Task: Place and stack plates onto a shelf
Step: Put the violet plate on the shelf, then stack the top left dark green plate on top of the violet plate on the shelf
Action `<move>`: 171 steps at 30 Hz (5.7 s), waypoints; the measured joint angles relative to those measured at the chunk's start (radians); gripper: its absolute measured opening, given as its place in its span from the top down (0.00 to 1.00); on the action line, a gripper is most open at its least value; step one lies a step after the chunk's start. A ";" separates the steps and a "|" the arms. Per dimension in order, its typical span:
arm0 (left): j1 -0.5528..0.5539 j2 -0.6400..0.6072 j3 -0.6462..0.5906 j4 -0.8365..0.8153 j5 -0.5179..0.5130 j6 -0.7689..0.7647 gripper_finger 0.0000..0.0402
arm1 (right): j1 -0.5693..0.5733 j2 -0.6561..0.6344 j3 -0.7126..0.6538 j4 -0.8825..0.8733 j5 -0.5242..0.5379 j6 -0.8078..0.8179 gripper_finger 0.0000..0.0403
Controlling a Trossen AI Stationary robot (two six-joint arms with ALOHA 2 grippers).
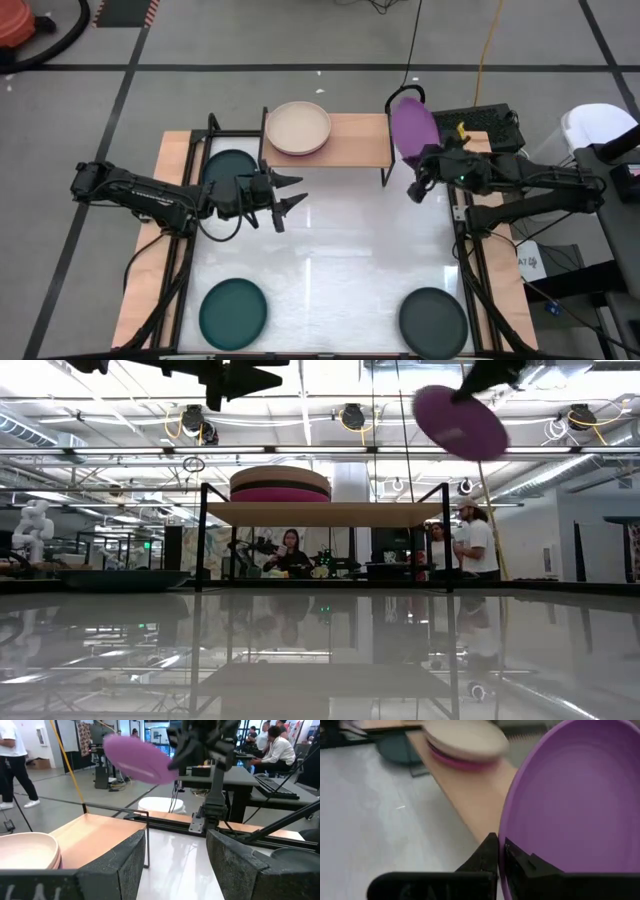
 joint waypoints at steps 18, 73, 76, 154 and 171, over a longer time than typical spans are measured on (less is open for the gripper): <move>0.000 0.000 0.000 -0.002 0.000 0.021 0.46 | -0.161 0.491 0.237 0.171 -0.106 -0.585 1.00; 0.000 0.000 -0.001 -0.014 0.000 0.043 0.46 | -0.376 0.613 0.159 0.208 -0.573 -0.475 0.92; 0.000 0.000 -0.001 -0.015 0.000 0.043 0.46 | -0.376 0.613 0.159 0.216 -0.573 -0.468 0.90; 0.299 0.392 0.170 -1.437 -0.119 -0.653 0.46 | 0.178 -0.057 -0.383 0.670 -0.560 -0.087 0.64; 0.334 0.385 0.001 -1.243 -0.069 -0.656 0.46 | 0.182 -0.057 -0.382 0.663 -0.527 -0.077 0.64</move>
